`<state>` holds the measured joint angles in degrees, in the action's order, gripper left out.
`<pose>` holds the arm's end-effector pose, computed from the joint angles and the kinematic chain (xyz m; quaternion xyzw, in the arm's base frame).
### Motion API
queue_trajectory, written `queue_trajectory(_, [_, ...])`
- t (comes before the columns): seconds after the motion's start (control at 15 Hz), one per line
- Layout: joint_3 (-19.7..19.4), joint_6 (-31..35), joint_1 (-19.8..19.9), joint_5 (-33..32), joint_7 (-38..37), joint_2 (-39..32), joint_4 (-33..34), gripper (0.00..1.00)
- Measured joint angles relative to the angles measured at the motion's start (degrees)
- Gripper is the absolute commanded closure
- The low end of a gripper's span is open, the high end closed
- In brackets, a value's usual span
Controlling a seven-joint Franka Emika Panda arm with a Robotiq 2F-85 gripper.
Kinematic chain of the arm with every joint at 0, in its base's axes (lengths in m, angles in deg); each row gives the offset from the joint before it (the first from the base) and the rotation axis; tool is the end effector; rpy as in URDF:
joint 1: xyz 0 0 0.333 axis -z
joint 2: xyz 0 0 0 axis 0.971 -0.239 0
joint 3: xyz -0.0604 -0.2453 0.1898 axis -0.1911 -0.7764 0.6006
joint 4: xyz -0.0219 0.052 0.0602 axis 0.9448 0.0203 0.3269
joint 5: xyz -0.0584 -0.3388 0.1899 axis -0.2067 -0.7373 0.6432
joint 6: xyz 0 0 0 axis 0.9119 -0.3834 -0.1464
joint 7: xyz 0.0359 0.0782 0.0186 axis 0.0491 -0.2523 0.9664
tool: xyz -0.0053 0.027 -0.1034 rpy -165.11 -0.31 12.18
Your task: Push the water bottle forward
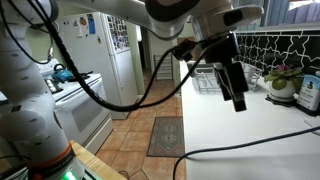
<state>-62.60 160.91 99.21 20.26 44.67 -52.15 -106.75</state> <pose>0.2655 -0.5162 0.5194 0.8368 -0.5197 0.0588 0.1620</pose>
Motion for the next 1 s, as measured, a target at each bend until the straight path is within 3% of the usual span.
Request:
queue_trajectory(0.53, [13.6,-25.0,-0.4,0.5,10.3,22.6,-7.5,0.00])
queue_trajectory(0.73, [16.0,-30.3,-1.3,2.5,15.6,27.9,-10.5,0.00])
queue_trajectory(1.0, [16.3,-33.5,-2.7,4.4,21.9,32.1,-13.1,0.00])
